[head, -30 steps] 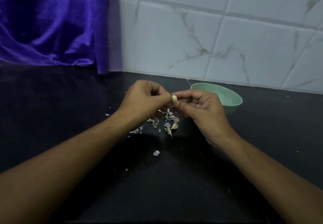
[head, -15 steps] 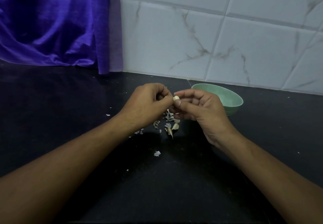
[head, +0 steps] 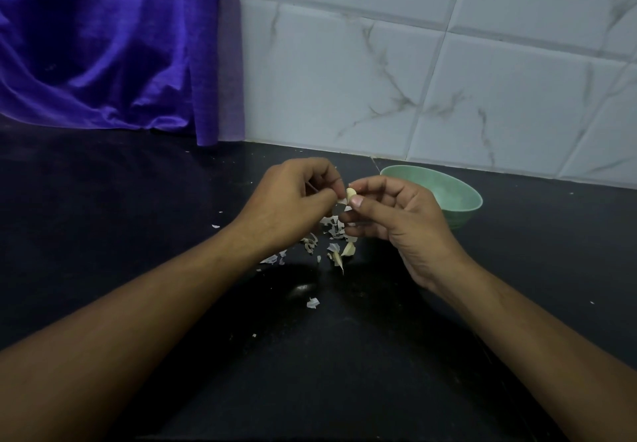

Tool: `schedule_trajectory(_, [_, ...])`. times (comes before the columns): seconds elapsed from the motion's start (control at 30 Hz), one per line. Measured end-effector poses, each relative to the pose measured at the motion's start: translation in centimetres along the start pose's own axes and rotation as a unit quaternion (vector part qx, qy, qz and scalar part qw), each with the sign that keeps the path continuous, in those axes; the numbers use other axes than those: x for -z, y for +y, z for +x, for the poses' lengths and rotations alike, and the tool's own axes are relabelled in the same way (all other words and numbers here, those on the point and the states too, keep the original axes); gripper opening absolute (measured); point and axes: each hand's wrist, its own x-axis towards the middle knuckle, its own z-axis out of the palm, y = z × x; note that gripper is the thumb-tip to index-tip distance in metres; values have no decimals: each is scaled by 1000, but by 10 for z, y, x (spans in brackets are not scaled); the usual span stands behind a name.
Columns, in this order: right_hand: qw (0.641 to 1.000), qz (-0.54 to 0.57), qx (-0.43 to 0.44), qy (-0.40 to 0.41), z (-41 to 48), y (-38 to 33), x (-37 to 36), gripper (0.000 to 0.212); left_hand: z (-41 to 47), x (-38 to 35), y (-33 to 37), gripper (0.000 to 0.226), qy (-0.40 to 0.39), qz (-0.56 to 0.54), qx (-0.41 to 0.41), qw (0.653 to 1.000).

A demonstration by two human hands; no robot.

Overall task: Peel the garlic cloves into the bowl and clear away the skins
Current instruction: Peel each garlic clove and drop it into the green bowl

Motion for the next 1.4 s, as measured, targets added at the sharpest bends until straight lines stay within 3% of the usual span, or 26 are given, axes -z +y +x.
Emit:
schedule_trajectory(0.2, [1000,15,-12,0,1,0,2,12,1,1,-1,11,10,0,3,1000])
schedule_trajectory(0.3, [1000,14,-16,-4,0,0,2,14,2,0,-3,19,-3,-7,5,1000])
schedule_trajectory(0.47, [999,23,-22,-13,0,-4,2,14,5,1,-8,13,-21,-57,30,998])
schedule_trajectory(0.77, [999,2,-29,-21,-1,-2,2,15,2,0,-6,10,-16,-16,-15,1000])
schedule_trajectory(1.03, [999,-14,-35,-20,-1,-4,2,18,3,4,-5,19,9,43,4,999])
schedule_trajectory(1.13, [999,-28,-18,-17,-2,-3,2,15,2,3,-3,8,2,21,4,1000])
schedule_trajectory(1.27, [999,-50,14,-16,-3,-3,2,13,2,3,-4,22,-6,13,12,1000])
schedule_trajectory(1.4, [997,-64,26,-16,-3,-4,3,14,4,3,-9,18,-34,-84,54,994])
